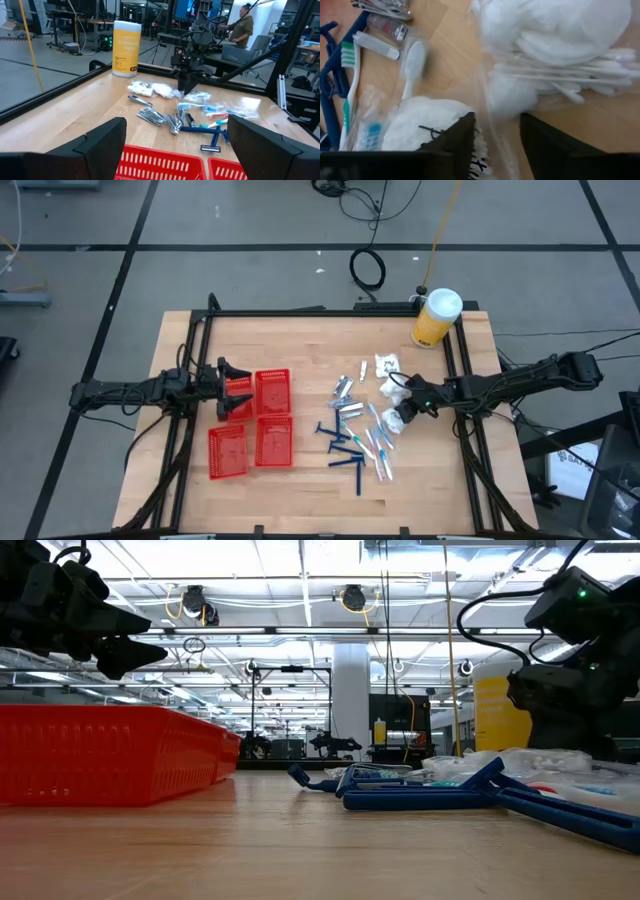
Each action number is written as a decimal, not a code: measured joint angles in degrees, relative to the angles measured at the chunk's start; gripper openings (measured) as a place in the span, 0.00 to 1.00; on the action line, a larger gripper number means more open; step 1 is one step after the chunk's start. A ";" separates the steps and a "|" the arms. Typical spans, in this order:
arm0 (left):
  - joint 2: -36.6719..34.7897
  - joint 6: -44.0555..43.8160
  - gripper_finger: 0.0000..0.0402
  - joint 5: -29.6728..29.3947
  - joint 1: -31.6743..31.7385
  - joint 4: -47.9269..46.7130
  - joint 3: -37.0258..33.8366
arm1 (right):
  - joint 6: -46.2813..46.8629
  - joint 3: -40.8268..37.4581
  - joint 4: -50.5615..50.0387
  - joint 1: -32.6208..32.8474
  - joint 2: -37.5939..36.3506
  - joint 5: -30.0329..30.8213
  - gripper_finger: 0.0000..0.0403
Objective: Pick & Place Travel size toiletries
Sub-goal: Put the transparent cotton pack into the top left red basket
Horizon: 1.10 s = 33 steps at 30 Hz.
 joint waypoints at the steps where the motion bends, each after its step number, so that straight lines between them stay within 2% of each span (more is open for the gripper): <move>1: 0.00 0.00 0.84 0.00 0.02 0.00 -0.01 | -0.21 -0.05 0.18 0.03 -0.25 -0.24 0.28; 7: 0.00 0.00 0.83 0.00 0.01 0.00 0.02 | -3.40 -0.17 0.53 0.02 -1.99 -0.39 0.03; 13: 0.00 0.00 0.84 0.00 0.01 0.00 0.01 | -8.11 -0.17 5.63 0.04 -4.91 0.03 0.00; 22: 0.00 0.00 0.84 0.00 0.01 0.00 0.02 | -20.57 -0.17 23.76 1.20 -10.76 0.01 0.00; 24: 0.00 0.00 0.84 0.00 0.02 0.00 0.01 | -25.32 -0.16 29.22 1.31 -11.70 -0.61 0.00; 29: 0.00 0.00 0.84 0.00 0.00 0.00 0.01 | -40.55 -0.13 44.62 1.31 -12.56 -6.48 0.00; 33: -0.01 0.00 0.84 0.00 -0.01 0.00 -0.01 | -52.63 -0.11 50.83 1.31 -12.56 -7.43 0.00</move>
